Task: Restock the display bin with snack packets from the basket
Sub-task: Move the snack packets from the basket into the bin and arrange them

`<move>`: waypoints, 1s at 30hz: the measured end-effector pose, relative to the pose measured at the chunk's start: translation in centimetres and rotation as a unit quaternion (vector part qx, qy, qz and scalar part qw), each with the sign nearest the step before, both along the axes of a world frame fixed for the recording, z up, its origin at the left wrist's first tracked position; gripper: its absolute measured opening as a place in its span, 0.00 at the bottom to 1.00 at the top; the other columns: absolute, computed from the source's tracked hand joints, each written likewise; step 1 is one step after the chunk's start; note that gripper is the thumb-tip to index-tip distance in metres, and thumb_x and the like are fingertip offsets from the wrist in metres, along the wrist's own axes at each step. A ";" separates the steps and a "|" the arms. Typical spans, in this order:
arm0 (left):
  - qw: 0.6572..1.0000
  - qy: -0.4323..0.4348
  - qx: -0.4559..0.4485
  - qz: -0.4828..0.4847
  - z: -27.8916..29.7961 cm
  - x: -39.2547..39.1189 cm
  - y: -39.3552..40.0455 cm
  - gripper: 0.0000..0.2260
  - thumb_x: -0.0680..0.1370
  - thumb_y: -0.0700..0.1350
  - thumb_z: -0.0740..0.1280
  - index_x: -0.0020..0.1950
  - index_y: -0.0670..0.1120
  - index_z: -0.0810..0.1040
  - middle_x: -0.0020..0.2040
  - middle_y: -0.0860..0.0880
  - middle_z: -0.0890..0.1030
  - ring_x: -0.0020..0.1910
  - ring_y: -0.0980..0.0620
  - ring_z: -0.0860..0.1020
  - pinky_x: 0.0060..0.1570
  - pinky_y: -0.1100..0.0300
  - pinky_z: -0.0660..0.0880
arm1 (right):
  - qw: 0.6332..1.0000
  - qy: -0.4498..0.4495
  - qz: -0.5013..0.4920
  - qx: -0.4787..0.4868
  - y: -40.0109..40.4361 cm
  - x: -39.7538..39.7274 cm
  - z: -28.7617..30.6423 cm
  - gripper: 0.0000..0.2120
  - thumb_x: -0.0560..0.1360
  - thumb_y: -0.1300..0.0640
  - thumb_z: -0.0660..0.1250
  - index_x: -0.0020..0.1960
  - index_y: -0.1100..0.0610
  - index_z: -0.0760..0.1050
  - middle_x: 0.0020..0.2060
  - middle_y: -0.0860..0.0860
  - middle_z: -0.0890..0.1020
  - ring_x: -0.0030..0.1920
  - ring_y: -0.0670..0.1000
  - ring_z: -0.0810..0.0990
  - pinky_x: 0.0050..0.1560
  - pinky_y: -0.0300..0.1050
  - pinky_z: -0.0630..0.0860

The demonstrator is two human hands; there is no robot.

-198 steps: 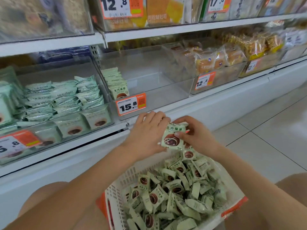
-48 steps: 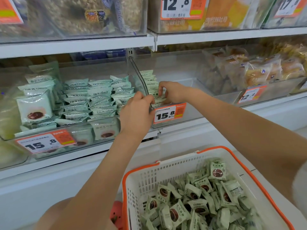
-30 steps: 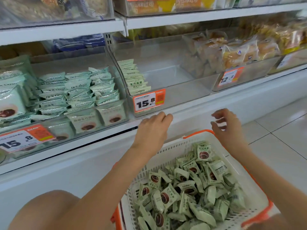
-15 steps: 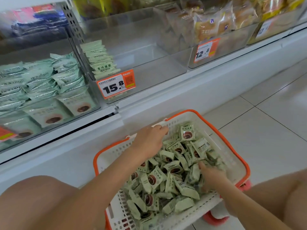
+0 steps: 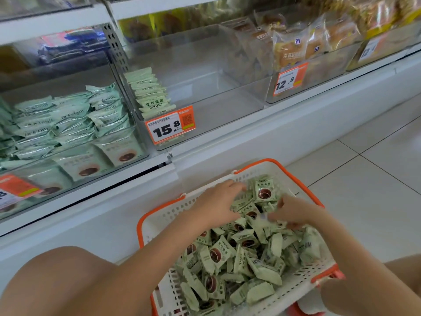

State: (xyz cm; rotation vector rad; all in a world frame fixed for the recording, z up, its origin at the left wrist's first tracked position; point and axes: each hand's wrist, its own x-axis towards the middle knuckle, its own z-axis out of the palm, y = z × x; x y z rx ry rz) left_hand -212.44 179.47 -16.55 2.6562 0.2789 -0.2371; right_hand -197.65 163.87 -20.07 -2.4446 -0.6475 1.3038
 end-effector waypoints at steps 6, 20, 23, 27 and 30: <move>0.981 -0.114 -0.142 0.068 2.1 -0.7 -1.2 0.21 0.75 0.51 0.70 0.66 0.51 0.71 0.59 0.52 0.77 0.55 0.54 0.77 0.55 0.54 0.76 | 0.931 0.270 -0.108 0.219 1.8 -2.5 6.3 0.29 0.74 0.35 0.56 0.59 0.59 0.72 0.42 0.57 0.76 0.33 0.56 0.79 0.46 0.53 0.81; 0.835 -0.123 -0.492 0.214 5.5 -4.3 1.9 0.15 0.77 0.45 0.67 0.62 0.48 0.69 0.53 0.45 0.81 0.46 0.50 0.83 0.40 0.57 0.81 | 0.904 0.132 -0.028 0.405 3.0 -5.7 9.4 0.17 0.69 0.46 0.69 0.57 0.49 0.77 0.51 0.53 0.81 0.48 0.51 0.83 0.46 0.51 0.82; 0.917 -0.129 -0.341 0.159 5.9 -4.5 2.4 0.18 0.74 0.48 0.71 0.58 0.52 0.66 0.43 0.50 0.81 0.35 0.59 0.79 0.32 0.64 0.74 | 0.910 0.094 -0.039 0.402 3.6 -5.7 10.1 0.22 0.66 0.47 0.72 0.59 0.39 0.74 0.54 0.53 0.79 0.46 0.50 0.84 0.44 0.47 0.81; 0.943 -0.144 -0.264 0.144 6.6 -4.6 2.7 0.21 0.70 0.50 0.75 0.53 0.53 0.65 0.39 0.51 0.80 0.29 0.54 0.76 0.29 0.61 0.71 | 0.937 0.094 0.025 0.336 4.8 -5.4 10.9 0.21 0.68 0.53 0.75 0.59 0.43 0.76 0.51 0.56 0.77 0.45 0.53 0.84 0.42 0.48 0.82; 0.931 -0.179 -0.280 0.151 9.7 -4.9 4.0 0.22 0.68 0.55 0.73 0.55 0.52 0.67 0.48 0.52 0.80 0.37 0.57 0.79 0.35 0.65 0.74 | 0.931 0.092 0.016 0.353 5.9 -4.2 12.3 0.13 0.71 0.62 0.72 0.55 0.55 0.79 0.53 0.59 0.79 0.46 0.54 0.84 0.40 0.46 0.82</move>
